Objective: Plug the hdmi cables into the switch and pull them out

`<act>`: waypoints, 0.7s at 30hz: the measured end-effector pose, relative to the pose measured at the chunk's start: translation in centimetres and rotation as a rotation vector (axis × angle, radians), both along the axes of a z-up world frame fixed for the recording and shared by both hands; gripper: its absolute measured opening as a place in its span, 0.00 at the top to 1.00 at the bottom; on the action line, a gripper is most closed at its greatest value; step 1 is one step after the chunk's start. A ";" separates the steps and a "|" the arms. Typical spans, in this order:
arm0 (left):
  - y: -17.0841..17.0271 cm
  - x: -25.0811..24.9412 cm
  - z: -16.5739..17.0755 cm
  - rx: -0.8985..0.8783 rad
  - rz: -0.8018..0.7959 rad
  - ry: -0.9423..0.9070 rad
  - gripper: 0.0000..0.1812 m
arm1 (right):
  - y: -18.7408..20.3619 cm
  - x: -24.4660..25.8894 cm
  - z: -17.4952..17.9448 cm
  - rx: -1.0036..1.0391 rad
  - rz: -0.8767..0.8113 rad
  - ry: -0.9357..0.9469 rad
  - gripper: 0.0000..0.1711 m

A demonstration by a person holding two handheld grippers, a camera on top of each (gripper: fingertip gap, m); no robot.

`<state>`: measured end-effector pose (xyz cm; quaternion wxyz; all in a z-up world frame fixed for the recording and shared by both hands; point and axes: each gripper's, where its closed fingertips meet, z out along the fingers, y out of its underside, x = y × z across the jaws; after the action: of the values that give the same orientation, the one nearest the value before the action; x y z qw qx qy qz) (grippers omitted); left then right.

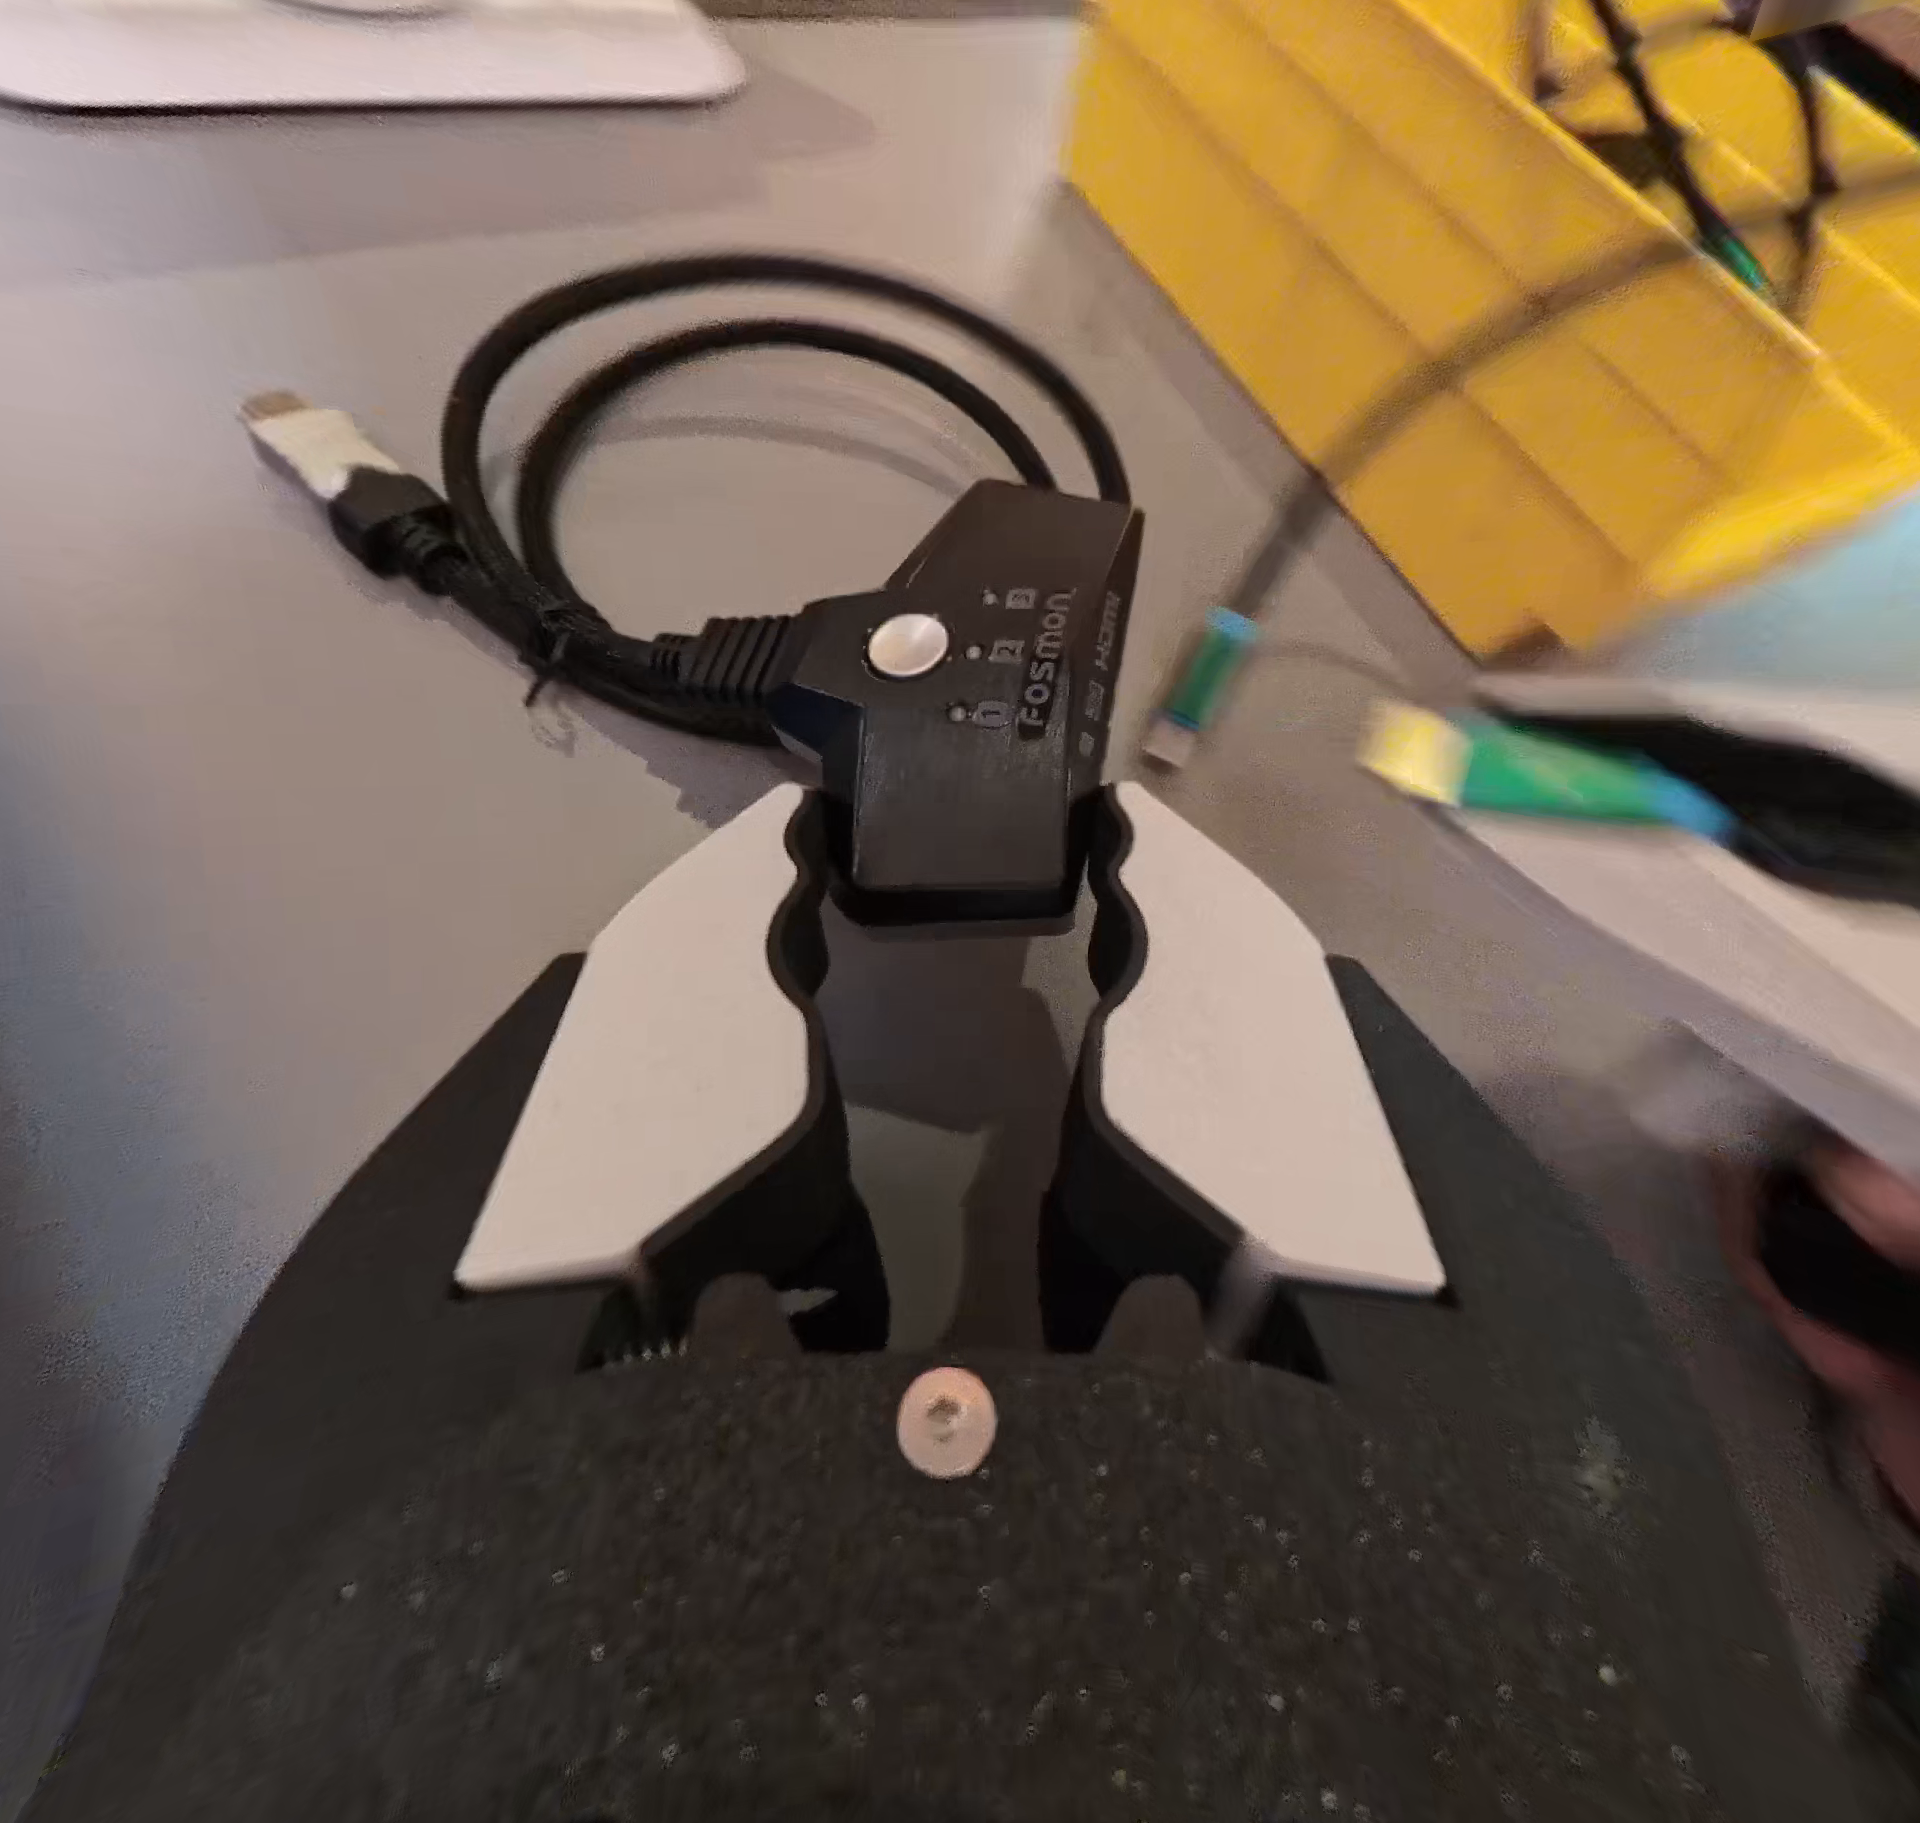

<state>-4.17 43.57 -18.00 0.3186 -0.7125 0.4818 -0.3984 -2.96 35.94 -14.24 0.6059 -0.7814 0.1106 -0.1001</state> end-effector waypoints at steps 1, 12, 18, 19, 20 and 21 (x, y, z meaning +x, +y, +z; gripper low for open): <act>1.1 -0.1 0.6 -0.043 0.004 -0.041 0.73 | -0.5 -0.6 -0.3 -0.020 0.004 -0.014 0.89; -0.1 -0.3 1.4 -0.083 -0.112 -0.057 0.73 | -0.9 -5.5 4.6 -0.082 0.439 0.056 0.88; -0.5 -1.1 1.2 -0.066 -0.145 -0.045 0.73 | -3.9 -3.8 13.2 -0.040 0.642 0.254 0.88; -0.5 -1.2 1.2 -0.068 -0.147 -0.047 0.73 | -4.3 -3.1 15.0 -0.015 0.640 0.249 0.88; -0.4 -1.2 1.3 -0.074 -0.148 -0.049 0.73 | -4.8 -2.4 16.7 0.003 0.642 0.248 0.88; -0.5 -1.2 1.2 -0.079 -0.150 -0.048 0.73 | -5.3 -1.6 18.1 0.020 0.630 0.252 0.88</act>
<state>-5.37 43.11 -16.79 0.2710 -0.6765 0.5102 -0.4568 -4.54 30.69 3.90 0.5964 -0.7773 -0.0612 0.1904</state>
